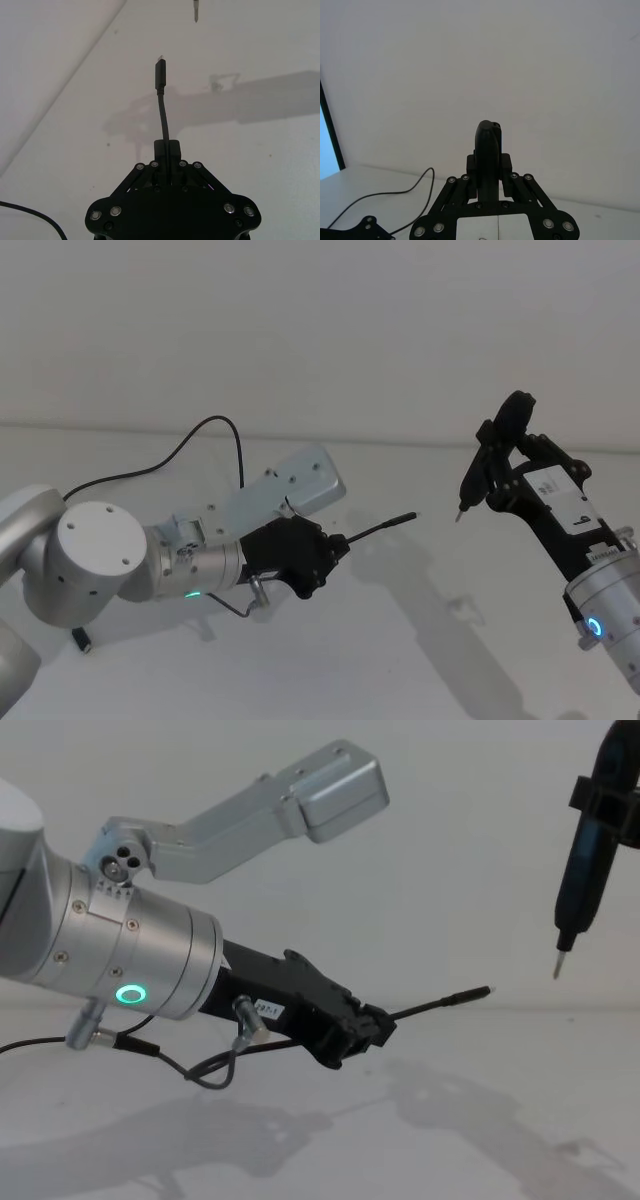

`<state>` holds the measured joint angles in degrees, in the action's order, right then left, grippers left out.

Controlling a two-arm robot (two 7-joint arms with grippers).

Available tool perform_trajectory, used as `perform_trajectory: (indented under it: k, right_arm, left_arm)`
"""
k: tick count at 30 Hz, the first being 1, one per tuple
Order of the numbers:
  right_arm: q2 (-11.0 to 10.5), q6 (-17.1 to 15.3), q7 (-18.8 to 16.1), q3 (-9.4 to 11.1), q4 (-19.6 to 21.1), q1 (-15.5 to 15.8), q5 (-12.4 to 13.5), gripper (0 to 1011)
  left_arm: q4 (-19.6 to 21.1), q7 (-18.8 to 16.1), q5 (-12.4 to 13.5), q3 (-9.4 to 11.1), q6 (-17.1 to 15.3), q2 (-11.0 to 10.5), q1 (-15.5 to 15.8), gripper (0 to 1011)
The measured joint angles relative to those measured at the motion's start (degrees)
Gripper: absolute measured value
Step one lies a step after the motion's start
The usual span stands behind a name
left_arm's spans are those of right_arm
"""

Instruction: Pick up the data cable with the one hand.

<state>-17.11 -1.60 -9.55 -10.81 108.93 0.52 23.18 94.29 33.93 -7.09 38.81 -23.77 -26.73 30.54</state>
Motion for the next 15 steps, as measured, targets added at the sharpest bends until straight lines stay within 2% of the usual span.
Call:
perform_trajectory:
  k: [15]
  right_arm:
    - [1.50,-0.19,-1.46,-0.58,-1.67,-2.14,0.73,268]
  left_arm:
    - [0.48,-0.15,-0.19,-0.53,0.47,0.10,-0.16,51]
